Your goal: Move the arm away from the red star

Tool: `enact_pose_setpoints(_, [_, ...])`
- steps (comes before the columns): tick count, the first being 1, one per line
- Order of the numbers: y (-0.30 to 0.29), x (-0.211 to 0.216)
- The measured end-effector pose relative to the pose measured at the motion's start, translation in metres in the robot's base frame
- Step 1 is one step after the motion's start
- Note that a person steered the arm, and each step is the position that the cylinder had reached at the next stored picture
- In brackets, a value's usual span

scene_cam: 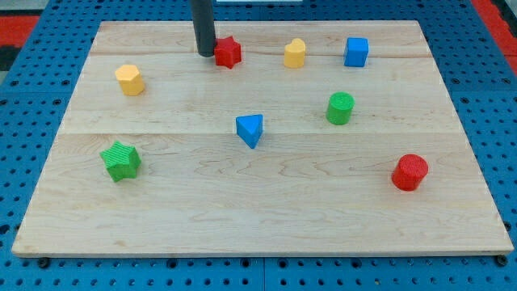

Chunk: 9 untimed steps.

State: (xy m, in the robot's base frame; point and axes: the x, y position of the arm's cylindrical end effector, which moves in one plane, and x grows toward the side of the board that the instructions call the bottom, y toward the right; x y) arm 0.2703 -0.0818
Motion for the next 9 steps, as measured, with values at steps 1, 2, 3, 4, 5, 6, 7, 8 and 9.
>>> enact_pose_setpoints(1, [0.006, 0.000])
enact_pose_setpoints(2, [-0.012, 0.000])
enact_pose_setpoints(3, [-0.030, 0.009])
enact_pose_setpoints(4, [-0.030, 0.037])
enact_pose_setpoints(5, [-0.012, 0.061])
enact_pose_setpoints(6, [0.022, 0.075])
enact_pose_setpoints(7, [0.065, 0.076])
enact_pose_setpoints(8, [0.118, 0.075])
enact_pose_setpoints(9, [0.158, 0.073])
